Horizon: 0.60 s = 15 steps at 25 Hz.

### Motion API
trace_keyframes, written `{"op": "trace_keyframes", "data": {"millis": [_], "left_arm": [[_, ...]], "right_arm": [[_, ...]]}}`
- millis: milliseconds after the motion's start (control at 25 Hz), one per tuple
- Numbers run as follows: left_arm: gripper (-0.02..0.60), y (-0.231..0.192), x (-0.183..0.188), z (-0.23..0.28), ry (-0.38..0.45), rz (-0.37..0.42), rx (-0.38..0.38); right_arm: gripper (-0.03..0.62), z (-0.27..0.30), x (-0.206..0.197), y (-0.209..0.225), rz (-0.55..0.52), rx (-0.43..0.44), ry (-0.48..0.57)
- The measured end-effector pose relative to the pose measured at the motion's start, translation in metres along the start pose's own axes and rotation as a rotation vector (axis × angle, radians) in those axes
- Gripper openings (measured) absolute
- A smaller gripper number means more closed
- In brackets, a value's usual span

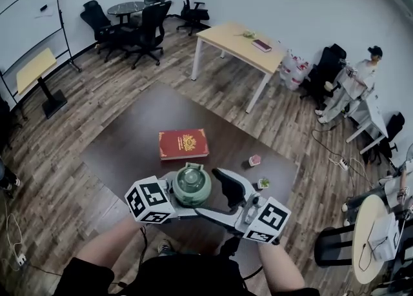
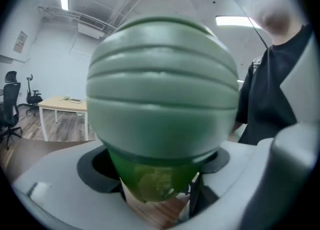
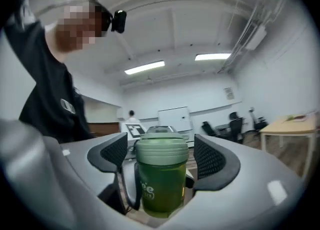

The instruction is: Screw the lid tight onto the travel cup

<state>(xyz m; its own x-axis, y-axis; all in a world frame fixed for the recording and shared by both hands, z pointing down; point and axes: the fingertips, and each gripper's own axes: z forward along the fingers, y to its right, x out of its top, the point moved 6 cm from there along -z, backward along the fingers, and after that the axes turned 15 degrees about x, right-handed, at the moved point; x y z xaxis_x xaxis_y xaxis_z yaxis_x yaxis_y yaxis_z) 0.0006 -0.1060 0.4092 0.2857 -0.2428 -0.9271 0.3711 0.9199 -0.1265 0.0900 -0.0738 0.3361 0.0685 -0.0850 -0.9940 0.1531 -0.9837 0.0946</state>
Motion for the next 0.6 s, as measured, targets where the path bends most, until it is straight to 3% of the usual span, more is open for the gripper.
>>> {"op": "trace_keyframes", "data": {"millis": [120,240,360,400,480,600], "left_arm": [[0.411,0.024,0.006,-0.002,-0.022,0.051,-0.103],[0.411,0.044,0.008,0.001,-0.055,0.091,-0.175],[0.411,0.051,0.007,0.006,-0.066,0.118,-0.183],[0.411,0.048,0.007,0.006,-0.06,0.114,-0.166],[0.411,0.036,0.007,0.004,-0.039,0.091,-0.093],[0.411,0.015,0.003,0.002,-0.042,0.108,0.061]], "right_arm": [[0.458,-0.016,0.0,0.011,0.067,0.352,-0.048],[0.481,-0.017,0.004,0.026,0.118,0.521,-0.04],[0.475,-0.008,0.008,0.022,0.159,0.685,-0.045],[0.448,-0.003,0.009,0.021,0.164,0.697,-0.048],[0.414,0.004,0.01,0.023,0.142,0.62,-0.049],[0.407,0.013,0.007,0.018,0.039,0.354,-0.06]]}}
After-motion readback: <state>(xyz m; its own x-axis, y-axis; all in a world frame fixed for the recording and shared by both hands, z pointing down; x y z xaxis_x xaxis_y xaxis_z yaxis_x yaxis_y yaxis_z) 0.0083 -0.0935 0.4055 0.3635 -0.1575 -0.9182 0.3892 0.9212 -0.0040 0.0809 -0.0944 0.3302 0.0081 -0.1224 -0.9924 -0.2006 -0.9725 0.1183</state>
